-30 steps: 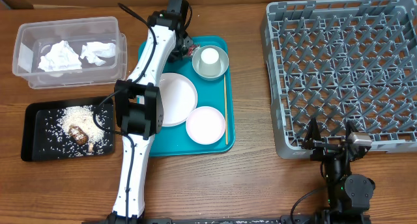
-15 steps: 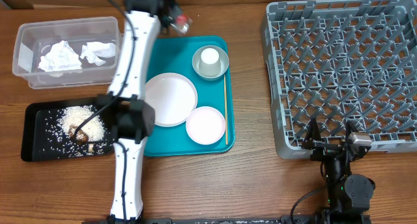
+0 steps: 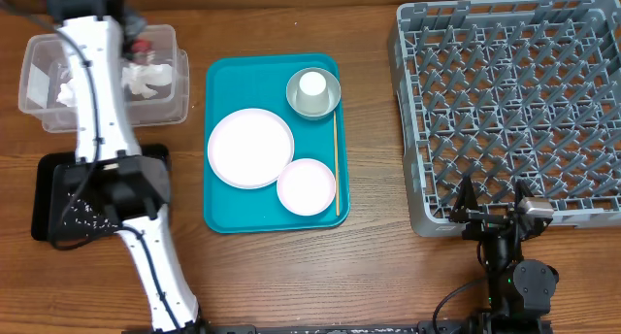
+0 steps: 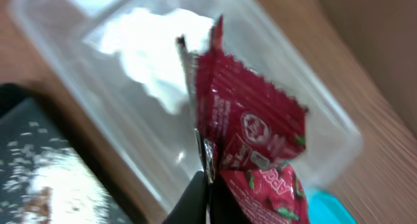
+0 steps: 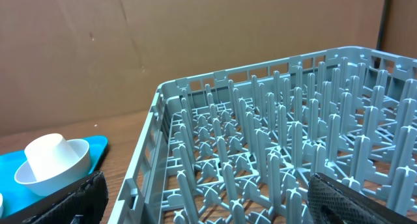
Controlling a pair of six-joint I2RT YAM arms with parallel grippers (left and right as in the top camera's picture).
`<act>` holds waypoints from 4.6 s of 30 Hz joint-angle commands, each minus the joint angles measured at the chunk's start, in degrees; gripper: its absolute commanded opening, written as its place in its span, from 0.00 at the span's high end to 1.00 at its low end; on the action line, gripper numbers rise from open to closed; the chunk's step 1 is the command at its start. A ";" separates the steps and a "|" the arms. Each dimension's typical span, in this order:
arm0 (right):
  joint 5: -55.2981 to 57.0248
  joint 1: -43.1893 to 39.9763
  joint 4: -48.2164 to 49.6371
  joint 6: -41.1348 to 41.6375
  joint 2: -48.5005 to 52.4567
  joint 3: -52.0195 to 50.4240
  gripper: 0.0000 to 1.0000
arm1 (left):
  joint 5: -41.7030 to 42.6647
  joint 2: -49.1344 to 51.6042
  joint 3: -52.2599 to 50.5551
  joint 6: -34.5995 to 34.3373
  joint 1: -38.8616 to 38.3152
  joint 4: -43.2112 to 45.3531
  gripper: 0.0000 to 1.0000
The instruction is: Sort waste into correct bins and load items into the dishwasher
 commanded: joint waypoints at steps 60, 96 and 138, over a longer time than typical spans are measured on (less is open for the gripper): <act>-0.26 -0.09 0.33 0.00 -0.52 -0.59 0.00 | -10.69 -50.90 -45.92 -2.49 7.78 -6.56 0.00; -0.26 -0.09 0.33 0.00 -0.52 -0.59 0.00 | -2.56 -50.90 -49.59 -8.04 14.78 -4.50 0.00; -0.44 -0.07 2.62 0.61 -0.52 -0.57 0.00 | -2.56 -50.90 -49.59 -8.04 14.78 -4.50 0.00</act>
